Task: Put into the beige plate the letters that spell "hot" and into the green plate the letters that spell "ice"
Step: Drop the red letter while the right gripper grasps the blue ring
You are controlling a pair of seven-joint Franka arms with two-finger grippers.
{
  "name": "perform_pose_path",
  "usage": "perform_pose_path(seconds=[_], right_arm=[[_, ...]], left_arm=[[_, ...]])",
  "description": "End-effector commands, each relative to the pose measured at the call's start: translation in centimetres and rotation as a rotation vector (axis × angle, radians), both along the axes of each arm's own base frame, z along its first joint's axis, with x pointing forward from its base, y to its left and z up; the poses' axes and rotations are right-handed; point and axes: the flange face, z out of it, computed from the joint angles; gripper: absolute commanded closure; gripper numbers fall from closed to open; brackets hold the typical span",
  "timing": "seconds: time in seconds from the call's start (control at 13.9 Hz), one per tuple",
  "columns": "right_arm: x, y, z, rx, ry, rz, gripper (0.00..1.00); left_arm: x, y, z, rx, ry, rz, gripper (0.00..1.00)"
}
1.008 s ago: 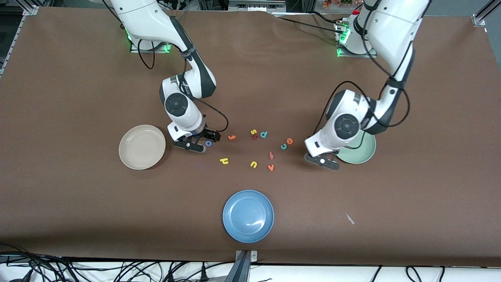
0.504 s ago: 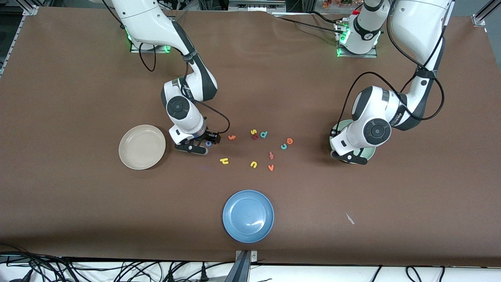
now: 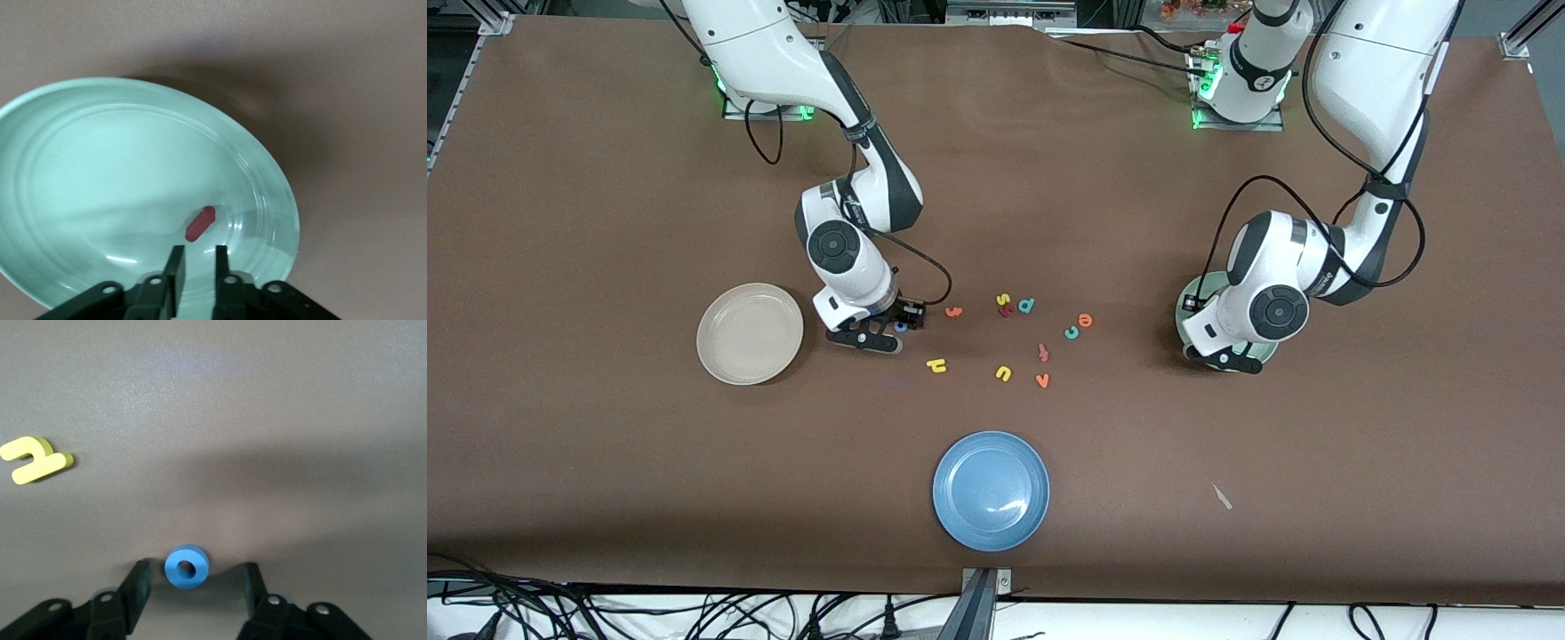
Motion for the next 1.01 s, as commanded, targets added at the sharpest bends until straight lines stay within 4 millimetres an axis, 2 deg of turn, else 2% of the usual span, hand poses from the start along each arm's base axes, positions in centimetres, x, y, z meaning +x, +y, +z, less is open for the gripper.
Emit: perform_pose_path(seconds=[0.0, 0.07, 0.22, 0.29, 0.43, 0.5, 0.72, 0.86, 0.94], right_arm=[[0.8, 0.8, -0.6, 0.021, -0.008, 0.006, 0.42], [0.9, 0.7, -0.6, 0.021, -0.009, 0.004, 0.45], [0.9, 0.7, -0.7, 0.020, -0.008, 0.004, 0.49], [0.9, 0.8, -0.7, 0.020, -0.008, 0.006, 0.50], [0.9, 0.9, -0.6, 0.020, -0.010, 0.010, 0.61], [0.9, 0.9, -0.6, 0.020, -0.010, 0.016, 0.64], [0.9, 0.8, -0.7, 0.021, -0.008, 0.017, 0.67], [0.8, 0.8, -0.8, 0.019, -0.007, 0.018, 0.69], [0.8, 0.8, -0.8, 0.019, -0.007, 0.018, 0.70]], left_arm=[[1.1, -0.7, 3.6, 0.013, -0.045, -0.024, 0.00], [1.6, -1.5, 5.3, 0.006, -0.062, -0.029, 0.00], [1.8, -5.6, 7.5, -0.036, -0.096, -0.076, 0.00], [1.7, -7.7, 7.7, -0.056, -0.106, -0.100, 0.00], [1.9, -11.5, 7.5, -0.080, -0.134, -0.140, 0.00], [2.2, -13.1, 7.1, -0.090, -0.137, -0.158, 0.00], [0.0, -18.6, 4.7, -0.104, -0.155, -0.243, 0.00], [-0.1, -18.5, 2.7, -0.119, -0.152, -0.230, 0.02], [-0.3, -19.0, 2.2, -0.126, -0.161, -0.232, 0.13]])
